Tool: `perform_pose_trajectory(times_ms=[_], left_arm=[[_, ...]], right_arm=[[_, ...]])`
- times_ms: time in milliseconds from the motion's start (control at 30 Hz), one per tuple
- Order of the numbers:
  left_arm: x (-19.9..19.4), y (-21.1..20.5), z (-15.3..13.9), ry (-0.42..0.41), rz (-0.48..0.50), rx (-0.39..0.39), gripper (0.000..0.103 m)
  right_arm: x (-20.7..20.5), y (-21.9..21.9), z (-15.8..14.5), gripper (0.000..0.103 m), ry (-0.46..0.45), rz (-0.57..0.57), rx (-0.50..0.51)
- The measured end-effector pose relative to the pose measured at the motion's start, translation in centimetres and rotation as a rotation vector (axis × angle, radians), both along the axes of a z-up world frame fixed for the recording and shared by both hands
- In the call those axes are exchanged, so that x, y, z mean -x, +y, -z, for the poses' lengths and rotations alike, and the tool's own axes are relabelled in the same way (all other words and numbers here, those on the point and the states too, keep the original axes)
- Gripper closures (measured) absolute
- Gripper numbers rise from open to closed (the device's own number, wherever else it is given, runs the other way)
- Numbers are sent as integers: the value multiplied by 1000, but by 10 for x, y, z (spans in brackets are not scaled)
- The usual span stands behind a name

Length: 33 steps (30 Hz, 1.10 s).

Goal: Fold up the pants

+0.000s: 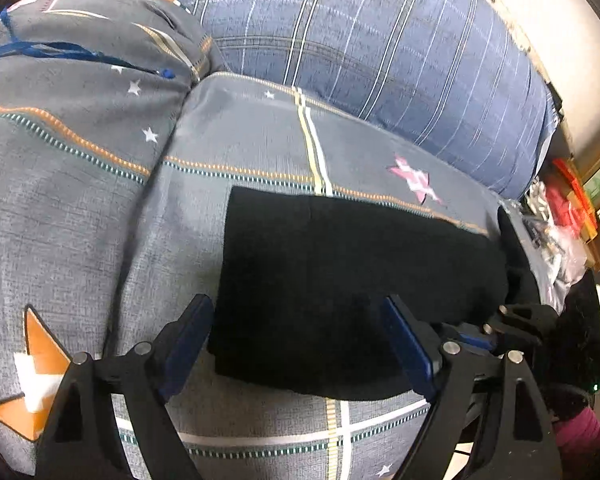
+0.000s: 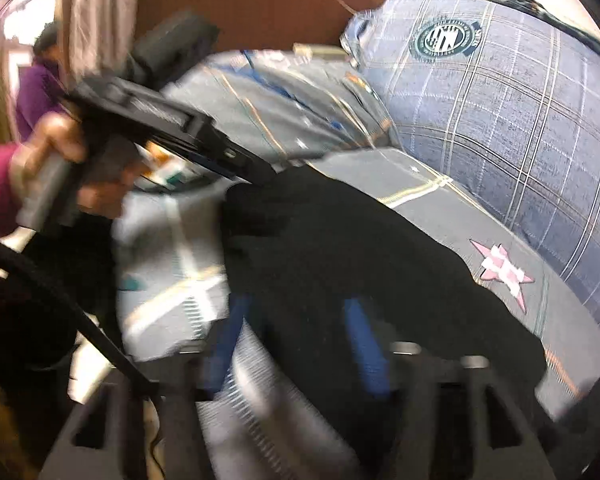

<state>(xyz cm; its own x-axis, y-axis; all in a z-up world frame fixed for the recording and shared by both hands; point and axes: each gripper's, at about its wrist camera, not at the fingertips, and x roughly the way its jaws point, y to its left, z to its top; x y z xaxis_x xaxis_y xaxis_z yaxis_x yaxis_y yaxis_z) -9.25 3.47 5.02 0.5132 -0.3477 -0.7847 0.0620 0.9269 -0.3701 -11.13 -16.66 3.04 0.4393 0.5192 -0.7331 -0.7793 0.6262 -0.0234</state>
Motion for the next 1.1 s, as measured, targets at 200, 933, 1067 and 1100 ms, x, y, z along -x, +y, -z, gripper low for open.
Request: perform_pose_trajectory(times_ms=[200, 933, 1067, 1100], left_arm=[[19, 2, -25, -88, -19, -54, 18], [-15, -193, -18, -77, 416, 7, 18], [-25, -209, -9, -57, 414, -14, 18], [-27, -211, -6, -51, 411, -17, 18]], right_arm=[[17, -8, -8, 98, 64, -22, -90], [-100, -293, -31, 21, 147, 815, -27], [-124, -310, -14, 21, 214, 768, -100], [-127, -310, -10, 21, 226, 762, -105]])
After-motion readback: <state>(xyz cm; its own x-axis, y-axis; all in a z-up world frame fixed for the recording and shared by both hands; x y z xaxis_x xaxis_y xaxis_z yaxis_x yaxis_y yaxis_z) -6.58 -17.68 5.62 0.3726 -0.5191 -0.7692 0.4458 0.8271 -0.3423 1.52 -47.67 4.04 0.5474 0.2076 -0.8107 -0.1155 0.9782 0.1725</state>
